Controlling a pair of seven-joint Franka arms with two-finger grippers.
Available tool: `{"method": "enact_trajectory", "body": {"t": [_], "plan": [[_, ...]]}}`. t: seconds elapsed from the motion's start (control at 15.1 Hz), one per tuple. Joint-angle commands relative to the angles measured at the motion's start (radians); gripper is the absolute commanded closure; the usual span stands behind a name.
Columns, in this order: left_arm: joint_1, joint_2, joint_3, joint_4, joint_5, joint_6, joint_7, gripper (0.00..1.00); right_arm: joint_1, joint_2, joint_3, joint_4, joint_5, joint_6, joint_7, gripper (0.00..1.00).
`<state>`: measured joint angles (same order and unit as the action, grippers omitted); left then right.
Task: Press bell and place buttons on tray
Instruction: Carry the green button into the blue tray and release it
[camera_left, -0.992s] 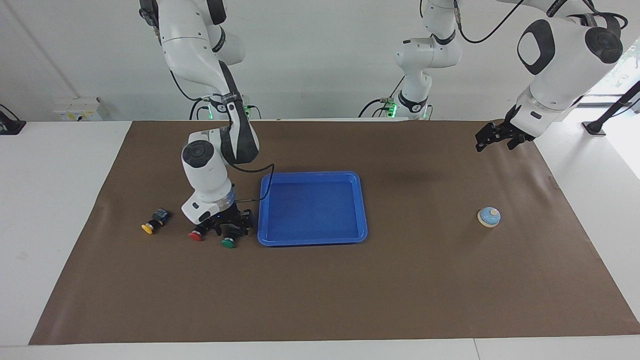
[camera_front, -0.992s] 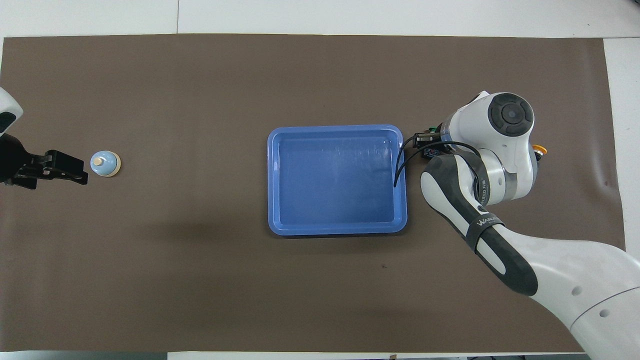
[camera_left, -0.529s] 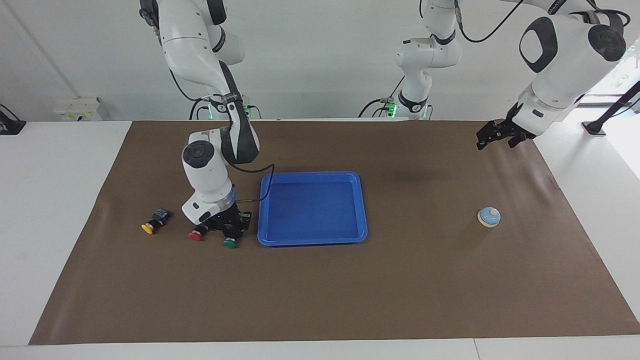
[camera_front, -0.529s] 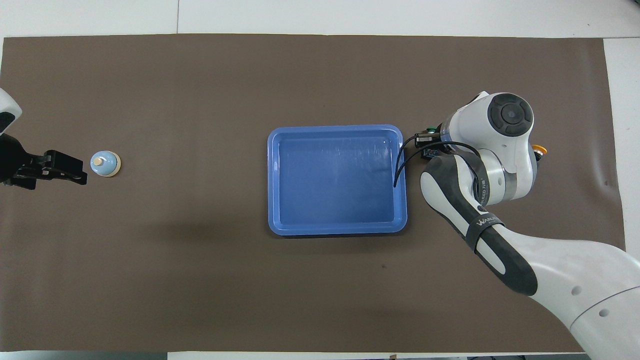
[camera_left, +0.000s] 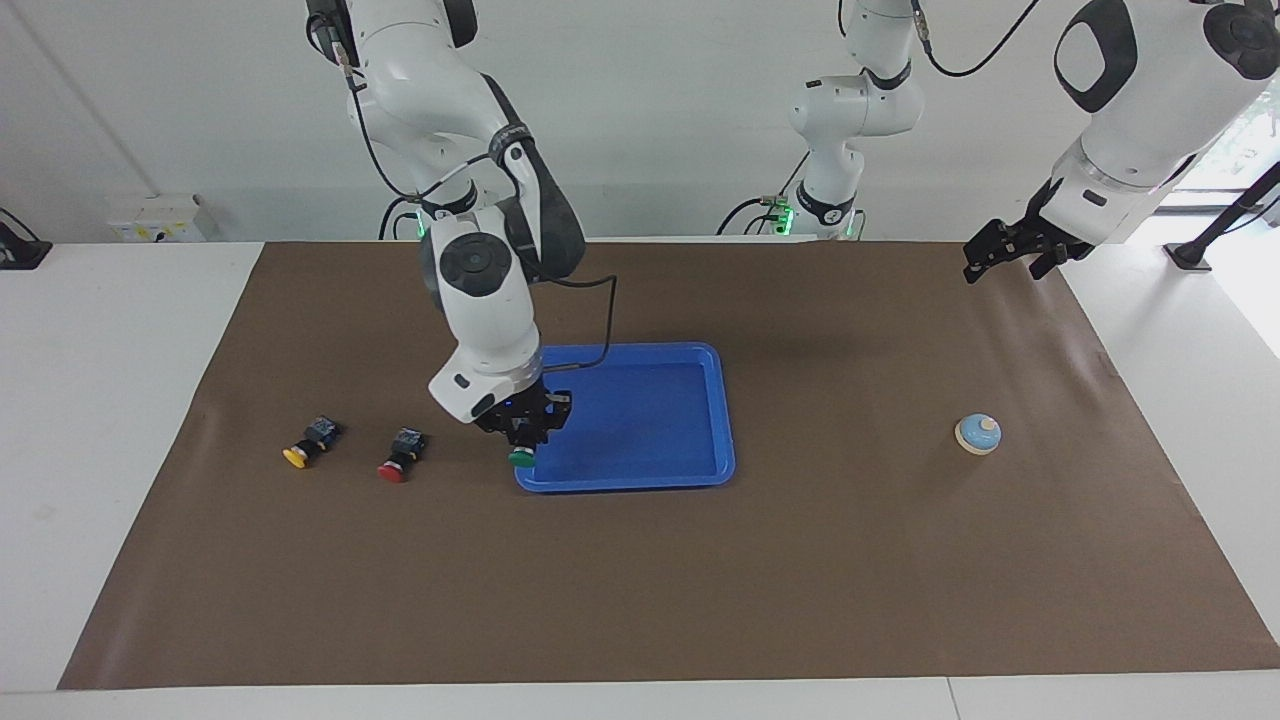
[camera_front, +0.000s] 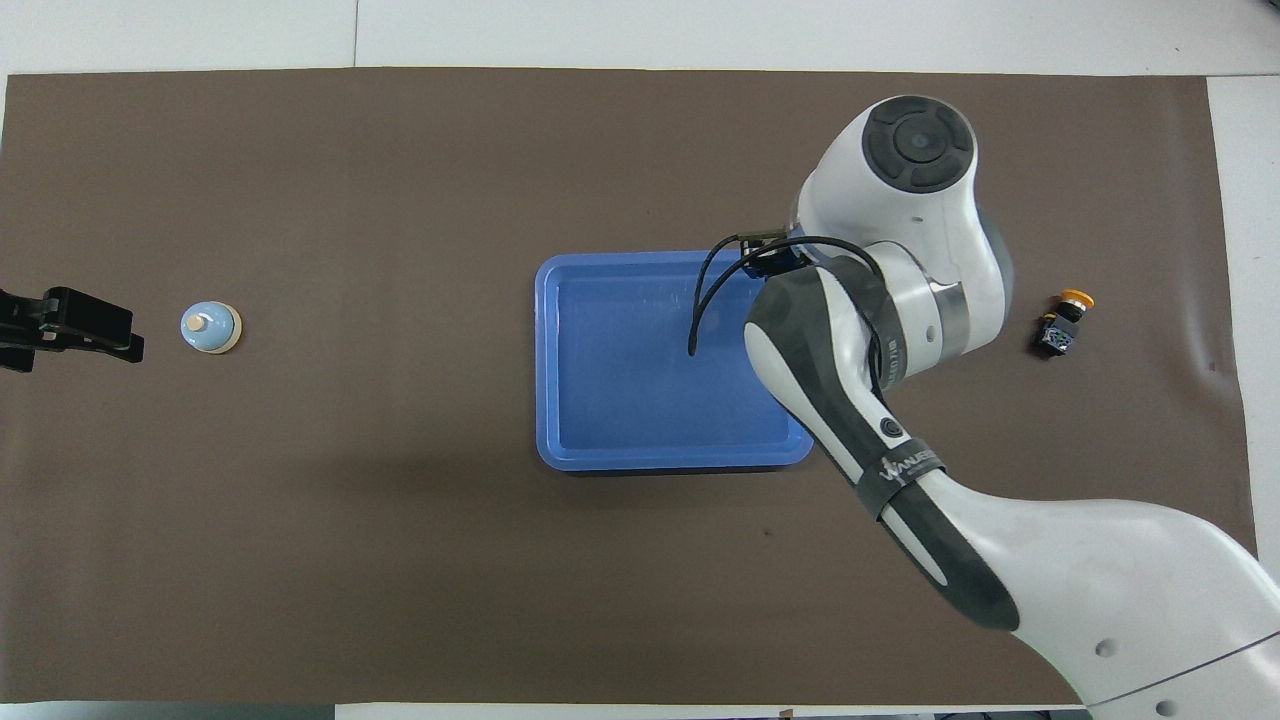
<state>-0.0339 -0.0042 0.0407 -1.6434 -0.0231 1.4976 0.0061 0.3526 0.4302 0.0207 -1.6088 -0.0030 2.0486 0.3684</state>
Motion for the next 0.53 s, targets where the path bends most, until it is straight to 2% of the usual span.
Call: {"method": "enact_trajectory", "body": {"t": [0.0, 0.46], "plan": [[0.008, 0.006, -0.005, 0.01, 0.0, -0.019, -0.006, 0.0, 0.014, 0.006, -0.001, -0.064, -0.002, 0.086, 0.03, 1.0], [0.014, 0.004, -0.005, 0.01, 0.0, -0.019, -0.006, 0.0, 0.057, -0.05, -0.001, -0.267, 0.001, 0.255, 0.061, 1.0]]}}
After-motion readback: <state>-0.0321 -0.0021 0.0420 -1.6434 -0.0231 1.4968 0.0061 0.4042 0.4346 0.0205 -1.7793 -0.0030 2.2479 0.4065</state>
